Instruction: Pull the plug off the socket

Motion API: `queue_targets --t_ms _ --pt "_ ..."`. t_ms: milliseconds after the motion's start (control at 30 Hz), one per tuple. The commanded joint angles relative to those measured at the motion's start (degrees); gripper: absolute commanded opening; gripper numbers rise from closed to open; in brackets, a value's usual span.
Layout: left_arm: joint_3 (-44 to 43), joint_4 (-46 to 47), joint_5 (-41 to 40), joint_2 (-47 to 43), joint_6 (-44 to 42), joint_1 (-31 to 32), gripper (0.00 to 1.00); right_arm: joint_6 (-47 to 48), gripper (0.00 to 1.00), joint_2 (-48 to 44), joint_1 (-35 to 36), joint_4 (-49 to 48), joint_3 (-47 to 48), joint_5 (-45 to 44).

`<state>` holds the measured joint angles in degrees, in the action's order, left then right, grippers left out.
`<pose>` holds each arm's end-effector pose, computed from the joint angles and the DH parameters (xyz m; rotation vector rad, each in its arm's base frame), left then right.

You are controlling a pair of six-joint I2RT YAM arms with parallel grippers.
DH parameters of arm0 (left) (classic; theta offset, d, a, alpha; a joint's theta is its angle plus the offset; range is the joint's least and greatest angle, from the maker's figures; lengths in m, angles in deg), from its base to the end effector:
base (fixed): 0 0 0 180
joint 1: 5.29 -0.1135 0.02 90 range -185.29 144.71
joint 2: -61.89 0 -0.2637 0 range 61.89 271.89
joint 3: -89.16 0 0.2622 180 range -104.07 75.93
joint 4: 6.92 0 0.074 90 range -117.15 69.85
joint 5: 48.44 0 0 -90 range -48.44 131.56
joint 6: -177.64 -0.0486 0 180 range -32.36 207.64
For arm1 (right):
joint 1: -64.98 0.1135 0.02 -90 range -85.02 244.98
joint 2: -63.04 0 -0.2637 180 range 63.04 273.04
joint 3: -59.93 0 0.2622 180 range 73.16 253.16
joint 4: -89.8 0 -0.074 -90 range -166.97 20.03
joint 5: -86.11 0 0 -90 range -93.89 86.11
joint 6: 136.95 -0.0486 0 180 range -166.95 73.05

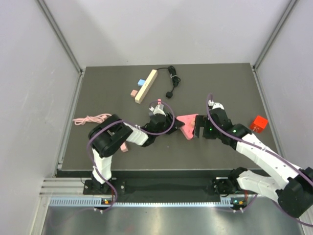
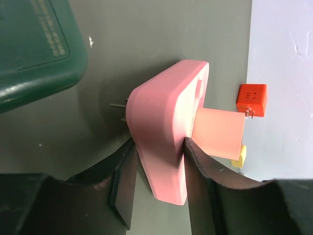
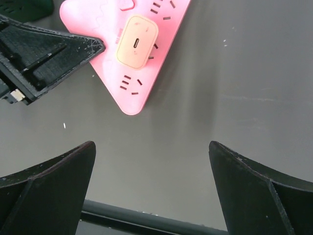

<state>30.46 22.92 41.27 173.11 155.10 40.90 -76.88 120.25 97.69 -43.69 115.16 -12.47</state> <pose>0.2689 -0.2799 0.1040 -0.4104 2.1653 -1.2253 0.1891 0.1129 0.2347 0.0101 2.4301 0.3229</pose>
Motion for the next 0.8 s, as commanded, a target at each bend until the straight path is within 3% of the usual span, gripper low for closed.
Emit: queue_targets --t_ms 0,33,267,400,633,767 --pt "0.99 1.93 -0.67 0.67 -0.58 0.21 0.06 -2.14 1.00 2.37 -0.28 -2.60 2.12 1.72" --pt "1.78 2.10 -0.85 0.32 -0.49 0.30 0.00 -2.15 1.00 3.08 -0.28 -2.69 2.38 2.07" --pt "11.80 6.24 -4.88 -4.60 1.27 3.45 0.00 -5.65 1.00 5.28 -0.28 -8.12 0.46 4.10" --pt "13.21 5.97 -8.75 -5.57 0.74 6.44 0.00 -8.21 0.99 5.72 -0.28 -11.39 -1.04 4.88" --pt "13.83 9.75 -12.09 -2.24 1.88 9.09 0.00 -11.64 0.79 8.35 -0.28 -12.97 -1.39 3.40" --pt "13.75 9.41 -13.94 -1.53 0.22 9.97 0.00 -12.25 0.75 10.28 -0.19 -12.19 -0.95 1.99"
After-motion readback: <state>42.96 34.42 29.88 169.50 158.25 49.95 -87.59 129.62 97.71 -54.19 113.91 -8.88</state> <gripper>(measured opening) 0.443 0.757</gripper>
